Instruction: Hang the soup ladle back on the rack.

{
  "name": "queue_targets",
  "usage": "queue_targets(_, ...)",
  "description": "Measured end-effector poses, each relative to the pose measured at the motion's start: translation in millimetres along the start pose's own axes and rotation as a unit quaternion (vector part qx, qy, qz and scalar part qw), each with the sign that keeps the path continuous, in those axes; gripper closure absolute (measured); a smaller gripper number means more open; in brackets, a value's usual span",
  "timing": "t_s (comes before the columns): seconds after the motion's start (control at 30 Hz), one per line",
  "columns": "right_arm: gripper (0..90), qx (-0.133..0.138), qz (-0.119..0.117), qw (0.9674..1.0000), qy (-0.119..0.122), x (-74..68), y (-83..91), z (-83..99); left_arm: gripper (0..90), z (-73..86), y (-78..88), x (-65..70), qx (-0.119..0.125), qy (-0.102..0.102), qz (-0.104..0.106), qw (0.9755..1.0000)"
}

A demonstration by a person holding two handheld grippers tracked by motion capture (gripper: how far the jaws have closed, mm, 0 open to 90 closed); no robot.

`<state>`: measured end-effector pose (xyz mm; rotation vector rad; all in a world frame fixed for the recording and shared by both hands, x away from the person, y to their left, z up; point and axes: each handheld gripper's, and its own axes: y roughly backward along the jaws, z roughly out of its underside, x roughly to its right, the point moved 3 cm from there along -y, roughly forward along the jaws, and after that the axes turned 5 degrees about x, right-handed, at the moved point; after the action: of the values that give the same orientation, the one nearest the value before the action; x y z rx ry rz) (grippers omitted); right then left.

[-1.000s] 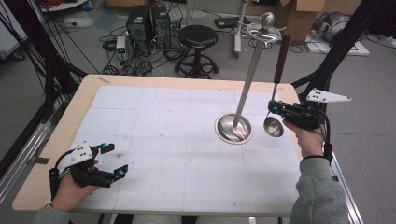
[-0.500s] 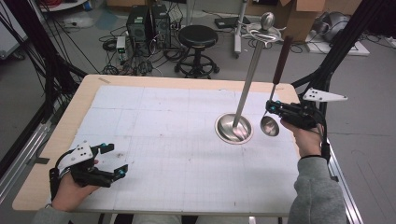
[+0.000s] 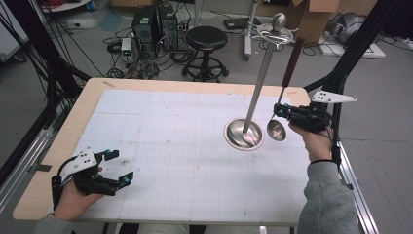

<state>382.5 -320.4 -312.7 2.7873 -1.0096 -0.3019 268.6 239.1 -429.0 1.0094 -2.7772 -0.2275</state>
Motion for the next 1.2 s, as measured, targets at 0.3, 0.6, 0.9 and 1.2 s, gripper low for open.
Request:
queue_targets(0.3,67.6,0.014,0.022,0.9996,0.008,-1.6,0.2,-1.0,1.9,-0.3,0.1,0.5,0.002,0.002,-0.001,1.0)
queue_targets(0.6,25.5,0.022,0.05,0.9984,0.014,-6.6,4.1,10.3,1.9,0.0,-0.2,0.7,0.001,0.001,-0.001,1.0)
queue_targets(0.9,0.4,0.08,0.139,0.9871,0.006,-4.4,20.1,24.1,1.9,-3.5,2.1,0.7,0.019,-0.01,-0.007,0.9997)
queue_targets(1.2,0.4,0.074,0.128,0.9884,0.034,-20.3,25.1,37.6,1.9,-4.0,3.0,0.6,0.021,-0.009,-0.007,0.9997)
